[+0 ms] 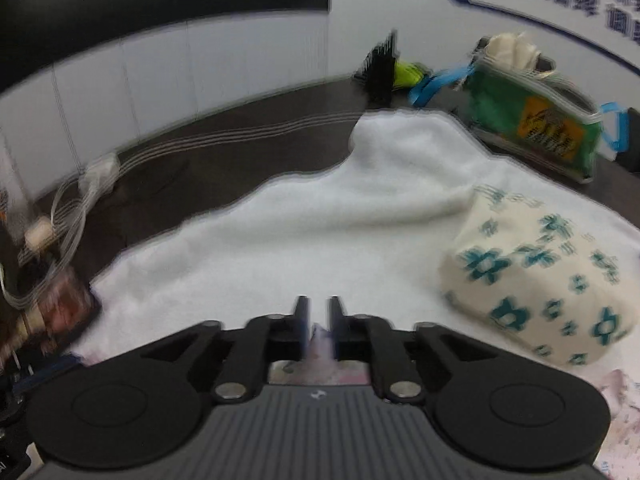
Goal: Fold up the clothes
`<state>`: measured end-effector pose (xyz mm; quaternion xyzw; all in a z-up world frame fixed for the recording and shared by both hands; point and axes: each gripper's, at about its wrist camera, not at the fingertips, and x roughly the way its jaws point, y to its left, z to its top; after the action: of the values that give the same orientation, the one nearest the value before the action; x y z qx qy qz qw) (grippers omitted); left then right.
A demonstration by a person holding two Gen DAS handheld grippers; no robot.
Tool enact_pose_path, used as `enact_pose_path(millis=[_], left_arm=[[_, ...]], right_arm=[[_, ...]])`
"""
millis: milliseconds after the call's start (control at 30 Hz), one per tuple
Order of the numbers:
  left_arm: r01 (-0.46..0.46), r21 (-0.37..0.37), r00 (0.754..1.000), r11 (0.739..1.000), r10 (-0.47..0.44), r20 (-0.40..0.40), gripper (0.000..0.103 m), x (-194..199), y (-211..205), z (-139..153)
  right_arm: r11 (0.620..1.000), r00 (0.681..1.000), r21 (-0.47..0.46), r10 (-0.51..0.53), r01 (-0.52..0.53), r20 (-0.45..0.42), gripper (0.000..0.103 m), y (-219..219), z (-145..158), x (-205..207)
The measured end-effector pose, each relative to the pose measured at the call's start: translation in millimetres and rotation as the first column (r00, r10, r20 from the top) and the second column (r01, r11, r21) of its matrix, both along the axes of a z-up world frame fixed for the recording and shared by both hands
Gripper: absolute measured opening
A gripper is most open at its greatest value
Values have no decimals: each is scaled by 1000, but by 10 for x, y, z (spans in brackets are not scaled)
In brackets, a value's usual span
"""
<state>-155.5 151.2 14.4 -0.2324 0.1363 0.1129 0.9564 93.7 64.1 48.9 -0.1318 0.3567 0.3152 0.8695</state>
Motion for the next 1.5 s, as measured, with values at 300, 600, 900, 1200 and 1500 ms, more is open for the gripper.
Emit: enact_pose_path(millis=[300, 600, 900, 1200, 1500], left_arm=[[478, 70, 875, 876, -481, 53, 52, -70, -541, 86], [703, 164, 710, 692, -697, -103, 59, 61, -1140, -21], [722, 220, 691, 656, -693, -203, 59, 84, -1584, -153], [712, 232, 702, 662, -671, -240, 59, 62, -1625, -202], [743, 231, 669, 629, -707, -227, 61, 98, -1629, -174]], right_arm=[[972, 975, 183, -174, 148, 138, 46, -1384, 538, -793], [911, 904, 126, -407, 392, 132, 50, -2724, 137, -1907], [940, 934, 120, -334, 320, 129, 51, -2747, -395, -2271], [939, 927, 156, -332, 307, 174, 58, -2930, -223, -2260], [895, 871, 189, -440, 405, 217, 65, -3296, -87, -2335]])
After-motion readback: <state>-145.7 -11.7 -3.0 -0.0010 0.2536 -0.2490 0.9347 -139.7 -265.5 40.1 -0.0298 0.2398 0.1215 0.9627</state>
